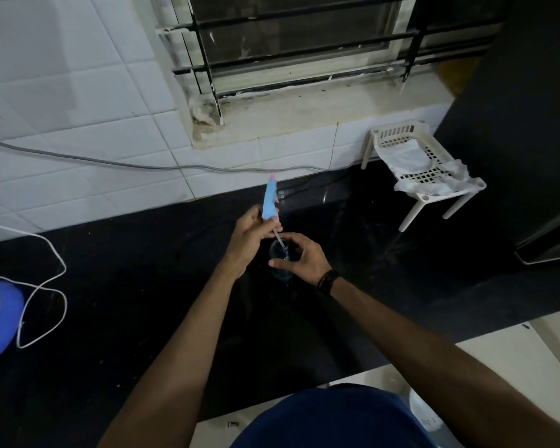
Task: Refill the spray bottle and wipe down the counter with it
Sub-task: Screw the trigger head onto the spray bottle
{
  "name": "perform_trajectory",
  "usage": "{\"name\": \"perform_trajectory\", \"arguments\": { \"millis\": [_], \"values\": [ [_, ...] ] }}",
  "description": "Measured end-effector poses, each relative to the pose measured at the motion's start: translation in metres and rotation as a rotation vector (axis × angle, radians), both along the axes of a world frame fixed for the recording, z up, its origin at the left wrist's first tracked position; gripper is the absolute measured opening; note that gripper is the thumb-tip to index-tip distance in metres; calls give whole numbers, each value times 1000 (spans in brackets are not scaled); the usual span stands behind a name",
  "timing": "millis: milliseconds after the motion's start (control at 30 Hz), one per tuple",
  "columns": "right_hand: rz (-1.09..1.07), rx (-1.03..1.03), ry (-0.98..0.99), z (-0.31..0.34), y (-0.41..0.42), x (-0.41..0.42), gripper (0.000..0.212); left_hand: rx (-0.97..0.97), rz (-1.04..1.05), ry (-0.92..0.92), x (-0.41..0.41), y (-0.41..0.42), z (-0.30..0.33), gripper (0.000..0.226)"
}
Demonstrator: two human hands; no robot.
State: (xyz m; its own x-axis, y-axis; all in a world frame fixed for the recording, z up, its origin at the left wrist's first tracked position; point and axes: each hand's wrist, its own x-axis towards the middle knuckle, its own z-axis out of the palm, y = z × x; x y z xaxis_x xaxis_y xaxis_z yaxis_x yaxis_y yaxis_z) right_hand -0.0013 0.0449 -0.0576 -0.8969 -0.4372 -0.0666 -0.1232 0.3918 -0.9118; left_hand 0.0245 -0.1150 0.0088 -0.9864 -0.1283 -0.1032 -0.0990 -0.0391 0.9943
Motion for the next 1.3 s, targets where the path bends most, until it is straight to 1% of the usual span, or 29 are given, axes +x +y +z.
{"name": "perform_trajectory", "arguments": {
  "millis": [100, 167, 267, 467, 533, 733, 800, 867, 967, 1033, 1133, 1233, 1300],
  "values": [
    [-18, -9, -18, -3, -2, 2, 64, -166, -39, 8, 10, 7, -13, 15],
    [-18, -21, -13, -4, -2, 2, 61, -232, -22, -12, 17, 11, -21, 16],
    [-1, -24, 8, -5, -3, 1, 57, -260, 20, 4, 22, 16, -32, 14],
    [-2, -52, 28, -11, -2, 2, 60, -359, 111, 9, 26, 21, -36, 17],
    [-19, -69, 33, -14, -3, 4, 61, -397, 104, 15, 26, 21, -38, 18],
    [-43, -95, 60, -17, -4, 6, 56, -660, 37, 107, 26, 17, -44, 21],
    [-43, -105, 66, -17, -4, 6, 54, -702, 20, 109, 26, 14, -44, 21],
    [-38, -107, 60, -17, -4, 6, 53, -685, -13, 108, 28, 13, -43, 21],
    [-33, -117, 34, -17, -3, 7, 54, -642, -92, 85, 27, 11, -40, 30],
    [-7, -110, 22, -18, -2, 8, 63, -584, -95, 31, 27, 11, -39, 33],
    [79, -54, 8, -23, -3, 11, 80, -507, -28, -11, 31, 19, -40, 35],
    [46, -20, -9, -32, -8, 12, 78, -467, 102, -46, 37, 30, -47, 44],
    [21, -23, -28, -34, -10, 11, 77, -439, 138, -69, 37, 32, -49, 46]
  ]
}}
